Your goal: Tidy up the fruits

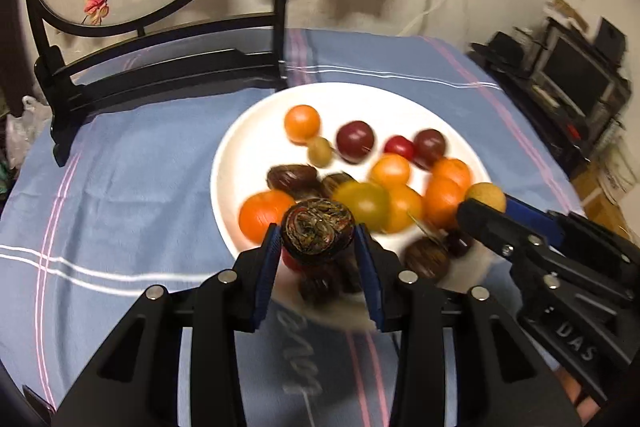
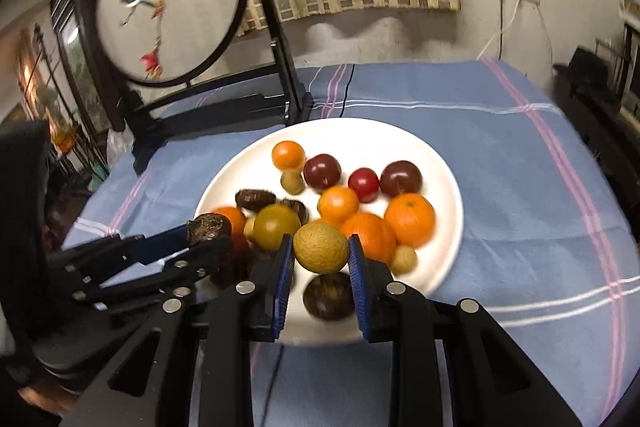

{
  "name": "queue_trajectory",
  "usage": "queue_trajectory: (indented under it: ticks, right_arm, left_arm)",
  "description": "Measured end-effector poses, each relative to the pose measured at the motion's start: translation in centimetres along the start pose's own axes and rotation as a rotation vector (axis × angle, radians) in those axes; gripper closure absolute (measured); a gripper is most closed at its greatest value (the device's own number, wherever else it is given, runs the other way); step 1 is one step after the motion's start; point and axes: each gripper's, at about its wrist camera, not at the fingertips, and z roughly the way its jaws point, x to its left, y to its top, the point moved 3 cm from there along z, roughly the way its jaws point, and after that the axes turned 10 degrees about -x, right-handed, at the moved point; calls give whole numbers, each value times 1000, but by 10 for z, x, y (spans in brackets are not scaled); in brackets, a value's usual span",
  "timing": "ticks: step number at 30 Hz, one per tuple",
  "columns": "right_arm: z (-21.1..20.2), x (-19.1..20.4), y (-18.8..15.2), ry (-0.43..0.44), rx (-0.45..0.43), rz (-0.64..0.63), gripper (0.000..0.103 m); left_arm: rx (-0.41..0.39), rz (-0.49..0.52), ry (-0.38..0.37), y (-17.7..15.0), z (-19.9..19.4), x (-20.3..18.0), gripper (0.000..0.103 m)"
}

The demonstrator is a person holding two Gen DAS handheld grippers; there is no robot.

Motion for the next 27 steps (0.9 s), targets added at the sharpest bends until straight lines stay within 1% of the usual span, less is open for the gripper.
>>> queue_trajectory:
  ticks: [2, 3, 4, 5, 6, 8, 10, 12, 15, 16, 18, 22, 24, 27]
  right_arm:
    - [11, -2, 2, 2, 11, 28, 75]
    - [16, -3, 3, 5, 21, 40, 72]
    - [20, -4, 2, 6, 25, 53, 66]
    - [22, -7, 3, -3, 21, 76, 48]
    - [20, -10, 2, -11, 11, 98, 39]
    - [14, -13, 1, 0, -11, 120, 39]
    - [7, -16, -3, -13, -8, 115, 38]
    - [-1, -21, -8, -26, -11, 120, 31]
    - [-12, -25, -19, -27, 6, 109, 25]
    - [-16, -25, -25, -32, 17, 105, 23]
    - [-23, -27, -32, -34, 30, 109, 15]
    - [-40, -30, -50, -41, 57, 120, 11]
    - [-51, -32, -58, -53, 53, 130, 9]
    - [-66, -32, -69, -90, 30, 99, 7]
  left_arm:
    - [9, -9, 26, 3, 10, 2, 66]
    - [10, -9, 32, 3, 13, 2, 66]
    - [13, -6, 42, 3, 16, 4, 66]
    - [16, -4, 57, 2, 17, 4, 63]
    - [16, -6, 68, 1, 18, 5, 52]
    - [-3, -11, 82, -1, 13, 6, 38]
    - [-23, 0, 95, -2, 8, 5, 33]
    - [-31, 10, 95, -8, 0, 4, 28]
    - [-43, 18, 90, -19, -13, 1, 21]
    - [-45, 25, 91, -21, -16, -1, 20]
    - [-44, 49, 96, -30, -24, -4, 16]
    - [-38, 72, 88, -48, -41, -8, 11]
    - [-33, 67, 86, -59, -50, -7, 9]
    - [-47, 74, 80, -74, -65, -6, 8]
